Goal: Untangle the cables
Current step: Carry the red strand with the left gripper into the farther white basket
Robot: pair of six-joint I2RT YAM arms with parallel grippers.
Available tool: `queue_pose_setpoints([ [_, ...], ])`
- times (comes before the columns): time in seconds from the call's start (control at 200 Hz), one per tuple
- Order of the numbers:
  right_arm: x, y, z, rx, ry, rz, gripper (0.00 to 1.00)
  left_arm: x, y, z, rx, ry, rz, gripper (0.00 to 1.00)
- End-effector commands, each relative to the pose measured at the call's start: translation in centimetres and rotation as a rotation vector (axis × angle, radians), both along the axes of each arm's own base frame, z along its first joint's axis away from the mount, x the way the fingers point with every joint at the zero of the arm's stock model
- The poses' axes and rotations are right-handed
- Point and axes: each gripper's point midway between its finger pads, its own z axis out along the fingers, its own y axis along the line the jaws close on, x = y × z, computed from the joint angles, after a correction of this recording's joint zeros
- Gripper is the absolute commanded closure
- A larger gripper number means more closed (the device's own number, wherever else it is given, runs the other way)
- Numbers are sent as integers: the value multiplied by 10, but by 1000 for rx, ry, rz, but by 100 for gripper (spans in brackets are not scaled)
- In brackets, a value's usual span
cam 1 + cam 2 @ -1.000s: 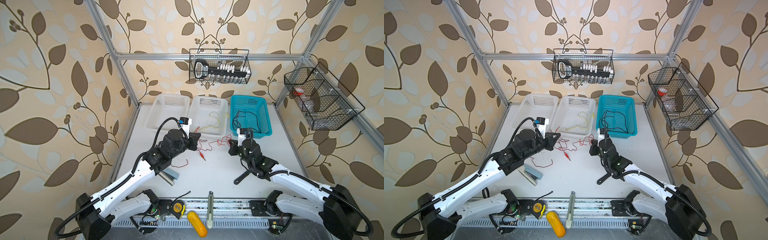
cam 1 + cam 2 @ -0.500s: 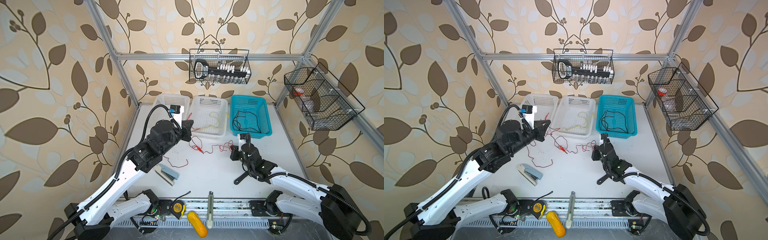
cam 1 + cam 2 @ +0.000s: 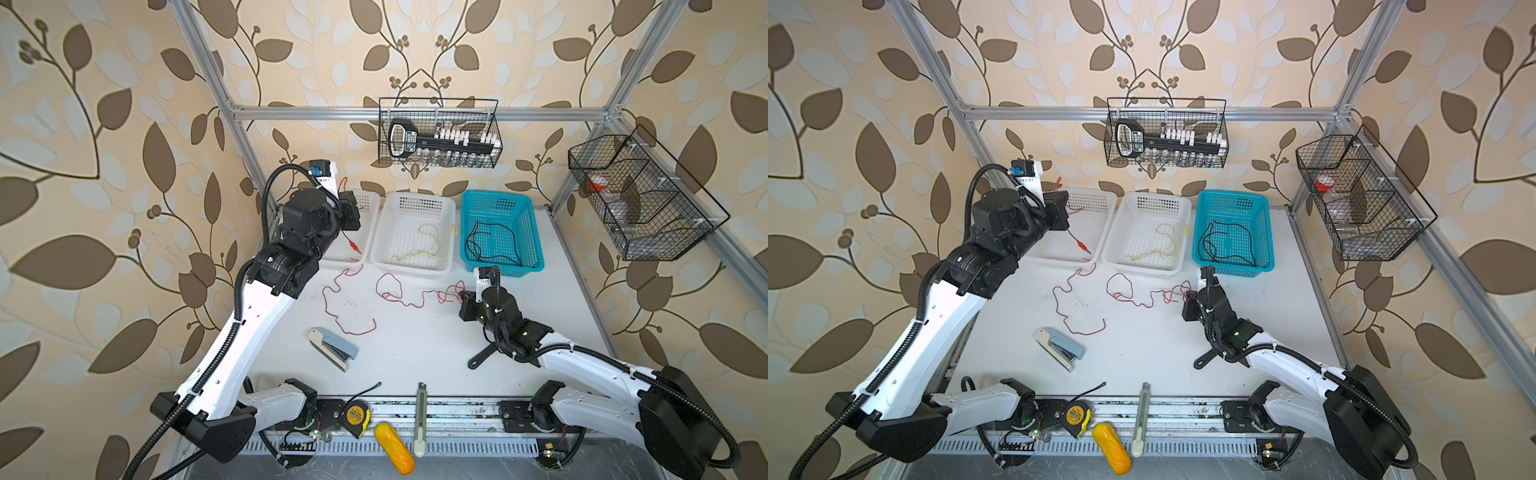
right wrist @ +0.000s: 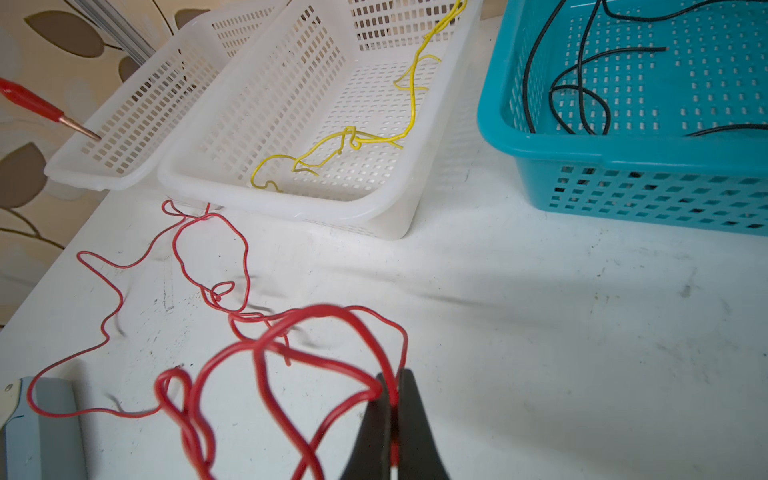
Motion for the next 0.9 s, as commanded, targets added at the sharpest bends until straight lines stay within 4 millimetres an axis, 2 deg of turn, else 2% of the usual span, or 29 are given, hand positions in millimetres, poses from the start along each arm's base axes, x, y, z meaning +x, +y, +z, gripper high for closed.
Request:
queue_pose_setpoints([
  [0.0,-5,4,-10,8,28,21,100,7,4,33,44,-76,2,100],
  [0.12,-5,9,-11,13,27,36,100,30,16,28,83,-59,66,100],
  [0.32,-7,18,-11,15,31,67,100,70,39,-7,49,28,120,100],
  [0.35,-8,19,-12,14,32,72,100,72,44,-7,26,30,120,100],
  [0.37,-8,19,-12,14,33,74,100,84,46,-21,20,62,122,100],
  [0.595,-10,22,-15,12,44,85,100,122,79,-61,-99,166,152,100],
  [0.75,-10,23,-17,13,47,86,100,133,74,-103,-98,253,127,100],
  [0.895,-9,29,-15,28,50,104,100,138,62,-157,-125,361,75,100],
])
